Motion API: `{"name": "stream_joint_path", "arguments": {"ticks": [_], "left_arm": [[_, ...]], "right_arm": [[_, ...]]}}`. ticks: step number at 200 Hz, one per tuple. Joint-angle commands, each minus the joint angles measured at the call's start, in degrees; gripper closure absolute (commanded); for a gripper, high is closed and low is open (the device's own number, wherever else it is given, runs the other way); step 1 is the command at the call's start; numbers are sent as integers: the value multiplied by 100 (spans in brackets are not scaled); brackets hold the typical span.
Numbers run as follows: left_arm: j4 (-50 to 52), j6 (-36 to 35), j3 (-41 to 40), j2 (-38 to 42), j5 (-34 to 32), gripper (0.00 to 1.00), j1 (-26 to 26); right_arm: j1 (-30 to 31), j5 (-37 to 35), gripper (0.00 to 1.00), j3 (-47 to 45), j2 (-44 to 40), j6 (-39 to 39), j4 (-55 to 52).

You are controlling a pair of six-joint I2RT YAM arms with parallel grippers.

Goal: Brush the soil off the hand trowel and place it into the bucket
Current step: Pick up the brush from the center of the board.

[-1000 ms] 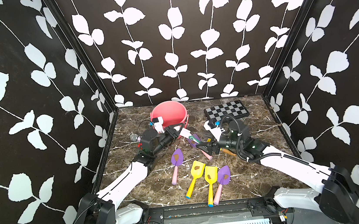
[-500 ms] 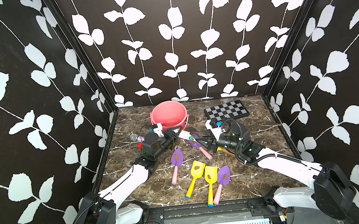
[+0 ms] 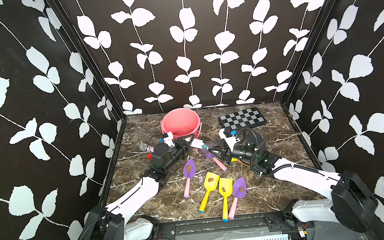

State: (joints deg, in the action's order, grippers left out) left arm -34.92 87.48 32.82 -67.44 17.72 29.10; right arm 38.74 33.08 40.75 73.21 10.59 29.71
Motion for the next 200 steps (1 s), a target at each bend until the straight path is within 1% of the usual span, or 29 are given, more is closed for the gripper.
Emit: {"name": "stream_joint_path", "arguments": {"ticks": [1, 19, 35, 52, 60, 69, 84, 94, 117, 142, 155, 162, 169, 177, 192, 200], "left_arm": [[-314, 68, -74, 142, 28, 100, 15], [-314, 74, -100, 158, 22, 100, 12], [-322, 84, -117, 146, 7, 100, 16], [-393, 133, -144, 139, 0, 100, 21], [-392, 135, -144, 138, 4, 100, 17], [-400, 142, -148, 143, 6, 100, 16], [-436, 180, -165, 148, -27, 100, 12], [-475, 205, -192, 148, -48, 100, 17], [-499, 210, -240, 164, -109, 100, 17], [-372, 45, -245, 242, -195, 100, 18], [-94, -232, -191, 345, -246, 77, 16], [137, -484, -129, 414, -274, 64, 17], [444, -812, -49, 501, -322, 52, 17], [919, -1227, 59, 623, -403, 45, 14], [1888, -2073, 222, 889, -679, 35, 15], [2362, -2484, 243, 1024, -888, 25, 12]], "right_arm": [[12, 190, 65, 30, 59, -49, 213], [18, 251, 65, 60, 75, -28, 210], [17, 266, 73, 80, 77, -22, 185], [19, 313, 74, 108, 88, -28, 171], [19, 321, 76, 108, 100, -31, 156], [17, 343, 81, 117, 110, -30, 130], [18, 374, 94, 123, 125, 4, 126], [5, 374, 100, 120, 116, 39, 139], [-81, 396, 100, 129, 33, 186, 138], [-301, 493, 100, 166, -21, 626, 156], [-449, 514, 100, 171, -31, 933, 188], [-554, 530, 100, 170, -40, 1126, 204], [-667, 556, 100, 164, -42, 1360, 242], [-796, 594, 100, 151, -53, 1632, 286], [-1052, 603, 100, 174, -121, 2077, 148], [-1176, 587, 100, 187, -203, 2294, 22]]}}
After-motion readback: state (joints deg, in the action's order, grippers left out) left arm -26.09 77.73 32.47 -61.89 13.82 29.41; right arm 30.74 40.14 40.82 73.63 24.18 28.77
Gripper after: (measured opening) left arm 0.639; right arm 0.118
